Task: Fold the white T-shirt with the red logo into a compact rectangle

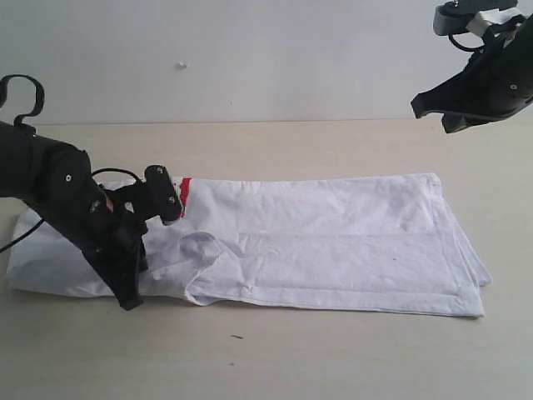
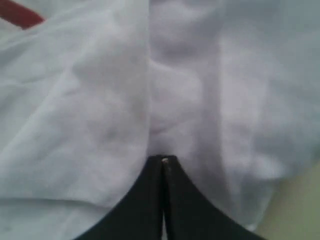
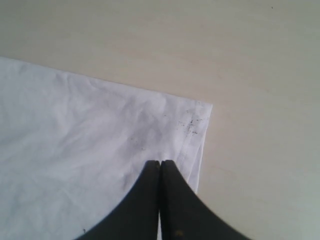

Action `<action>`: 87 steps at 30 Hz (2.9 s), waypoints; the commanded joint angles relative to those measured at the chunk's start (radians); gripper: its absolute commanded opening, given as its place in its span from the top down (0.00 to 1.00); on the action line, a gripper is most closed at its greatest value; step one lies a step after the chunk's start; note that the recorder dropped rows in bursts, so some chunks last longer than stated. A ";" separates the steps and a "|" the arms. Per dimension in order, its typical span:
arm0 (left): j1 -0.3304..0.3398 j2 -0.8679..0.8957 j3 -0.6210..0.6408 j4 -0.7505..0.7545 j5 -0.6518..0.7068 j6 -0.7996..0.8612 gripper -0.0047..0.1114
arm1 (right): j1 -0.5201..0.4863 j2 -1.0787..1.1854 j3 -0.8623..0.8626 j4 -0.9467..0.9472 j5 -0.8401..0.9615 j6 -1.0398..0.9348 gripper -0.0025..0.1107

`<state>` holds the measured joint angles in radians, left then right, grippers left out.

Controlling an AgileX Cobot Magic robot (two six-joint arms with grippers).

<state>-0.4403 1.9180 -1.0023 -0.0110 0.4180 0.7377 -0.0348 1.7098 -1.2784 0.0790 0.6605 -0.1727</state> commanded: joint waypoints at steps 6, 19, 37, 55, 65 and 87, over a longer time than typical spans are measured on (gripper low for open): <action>0.011 -0.003 -0.102 0.023 -0.131 -0.044 0.96 | 0.000 -0.009 0.005 -0.001 -0.022 -0.009 0.98; 0.102 -0.006 -0.102 0.023 -0.314 -0.171 0.96 | 0.000 -0.009 0.005 -0.001 -0.030 -0.009 0.98; 0.082 -0.018 -0.102 -0.079 0.138 -0.188 0.96 | 0.000 -0.009 0.005 0.014 0.019 -0.009 0.98; 0.081 0.063 -0.102 0.018 0.157 -0.193 0.96 | 0.000 0.100 0.005 0.029 0.050 -0.033 0.98; 0.083 -0.112 -0.102 -0.008 0.076 -0.249 0.96 | 0.000 0.264 0.005 0.078 0.106 -0.106 0.98; 0.121 -0.073 -0.068 0.000 0.065 -0.317 0.96 | 0.000 0.418 -0.089 0.030 0.270 -0.088 0.98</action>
<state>-0.3368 1.8721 -1.0745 -0.0078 0.5281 0.4829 -0.0348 2.1087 -1.3288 0.0733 0.8476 -0.2601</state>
